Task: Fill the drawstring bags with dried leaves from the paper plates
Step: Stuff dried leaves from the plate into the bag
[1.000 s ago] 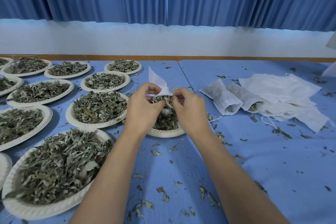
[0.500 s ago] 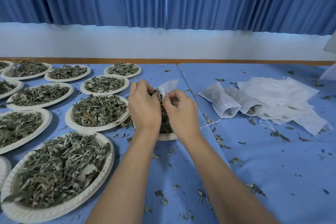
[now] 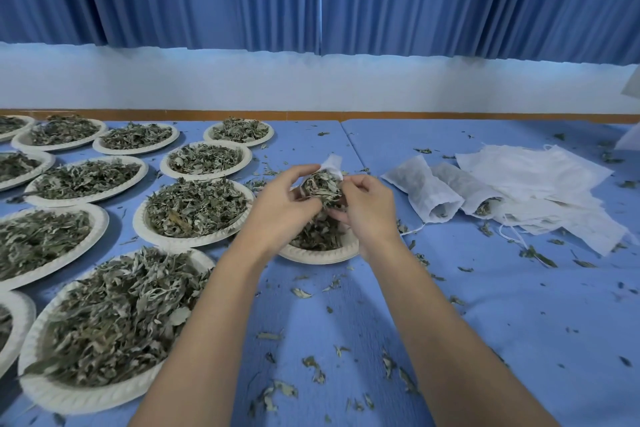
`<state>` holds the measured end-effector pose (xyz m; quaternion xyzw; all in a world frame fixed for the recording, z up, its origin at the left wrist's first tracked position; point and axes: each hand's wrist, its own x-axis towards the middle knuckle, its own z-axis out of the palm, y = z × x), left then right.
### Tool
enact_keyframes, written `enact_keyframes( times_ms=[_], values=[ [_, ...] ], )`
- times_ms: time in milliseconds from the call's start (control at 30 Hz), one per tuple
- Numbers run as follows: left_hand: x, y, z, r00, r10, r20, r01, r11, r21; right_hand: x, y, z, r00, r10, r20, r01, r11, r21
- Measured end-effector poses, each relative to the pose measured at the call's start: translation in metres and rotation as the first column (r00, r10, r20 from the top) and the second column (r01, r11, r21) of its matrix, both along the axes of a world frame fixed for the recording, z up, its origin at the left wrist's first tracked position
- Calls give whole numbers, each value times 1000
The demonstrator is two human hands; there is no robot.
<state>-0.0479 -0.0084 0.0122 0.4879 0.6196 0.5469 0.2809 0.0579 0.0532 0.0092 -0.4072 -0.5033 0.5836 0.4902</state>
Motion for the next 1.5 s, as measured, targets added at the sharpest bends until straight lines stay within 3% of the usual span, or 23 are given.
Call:
enact_keyframes(
  times_ms=[67,133,267,333,433,633,833,1033,1167,1333,1500],
  values=[
    [1,1,-3,998,11,-68,-9,999,36,0,1,0,1000,-6,3,6,1000,-9],
    [2,3,-5,979,129,-157,-116,989,86,-1,-1,-1,1000,1,17,-1,1000,-9],
    [3,8,-8,928,326,-178,-301,941,156,-2,-2,-2,996,69,56,-70,997,18],
    [5,10,-7,894,394,-213,-363,916,170,-3,-1,-3,978,8,211,-37,990,135],
    [7,16,-5,846,470,-253,-434,882,184,-5,-4,-4,861,-216,461,-5,901,433],
    [9,23,-4,758,565,-327,-525,825,207,-7,-13,-6,847,-185,498,-96,868,487],
    [12,18,-10,677,587,-444,-490,809,323,-9,-15,-2,891,-109,441,-116,883,454],
    [8,13,-8,818,484,-312,-427,873,236,-11,-10,-6,914,-95,394,-56,933,355],
    [7,11,-7,906,408,-114,-396,911,115,-7,-7,-8,922,-108,371,-34,933,358],
    [3,7,-11,904,419,-85,-409,905,113,-8,-7,-9,932,-85,353,-44,939,342],
    [3,10,-12,819,558,-133,-529,825,201,-11,-15,-8,893,-162,419,-80,860,503]
  ],
)
